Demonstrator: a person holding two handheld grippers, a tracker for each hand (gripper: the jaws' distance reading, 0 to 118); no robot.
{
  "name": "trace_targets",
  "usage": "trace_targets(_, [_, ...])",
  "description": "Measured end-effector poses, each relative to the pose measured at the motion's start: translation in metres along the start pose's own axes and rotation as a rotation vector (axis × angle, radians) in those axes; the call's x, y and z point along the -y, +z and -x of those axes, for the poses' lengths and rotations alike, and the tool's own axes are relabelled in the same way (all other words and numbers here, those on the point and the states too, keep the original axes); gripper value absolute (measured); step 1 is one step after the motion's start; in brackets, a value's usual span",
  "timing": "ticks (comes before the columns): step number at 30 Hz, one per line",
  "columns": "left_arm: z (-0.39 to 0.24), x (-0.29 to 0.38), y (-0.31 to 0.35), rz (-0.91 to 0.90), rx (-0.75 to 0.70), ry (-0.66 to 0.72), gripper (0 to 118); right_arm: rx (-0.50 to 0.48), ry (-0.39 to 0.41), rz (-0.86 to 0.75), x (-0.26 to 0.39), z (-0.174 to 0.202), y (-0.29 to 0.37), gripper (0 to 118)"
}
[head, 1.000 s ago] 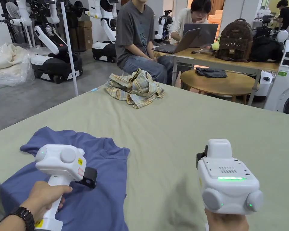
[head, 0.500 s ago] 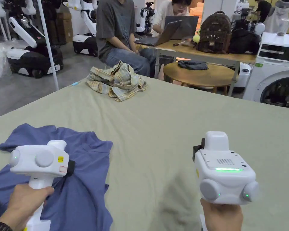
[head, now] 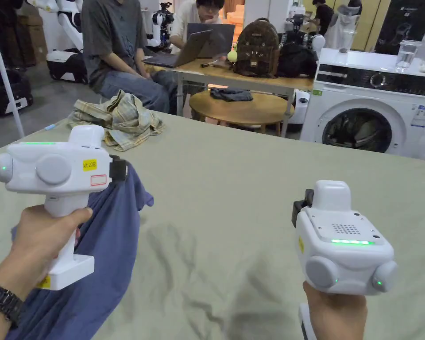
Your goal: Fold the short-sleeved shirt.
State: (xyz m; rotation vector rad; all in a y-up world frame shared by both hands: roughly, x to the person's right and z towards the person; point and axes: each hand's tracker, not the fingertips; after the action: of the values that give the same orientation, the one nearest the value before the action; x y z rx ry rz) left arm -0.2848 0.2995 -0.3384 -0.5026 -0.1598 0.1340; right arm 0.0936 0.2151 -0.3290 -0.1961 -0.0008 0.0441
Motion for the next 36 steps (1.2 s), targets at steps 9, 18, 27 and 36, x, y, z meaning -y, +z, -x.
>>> trace_targets(9, [-0.175,-0.037,-0.054,0.0,0.378,-0.121,0,0.184,-0.008,-0.036,-0.008,-0.095,0.037,0])
trace_targets(18, [-0.342,0.029,-0.103,0.174,0.616,-0.281,0,0.355,-0.025,-0.028,0.003,-0.174,0.075,0])
trace_targets(27, [-0.367,0.127,-0.15,0.393,0.617,-0.301,23,0.401,-0.05,0.054,0.034,-0.202,0.086,0])
trace_targets(36, [-0.303,0.098,-0.11,0.233,0.512,-0.202,52,0.351,-0.067,0.082,0.04,-0.184,0.075,0])
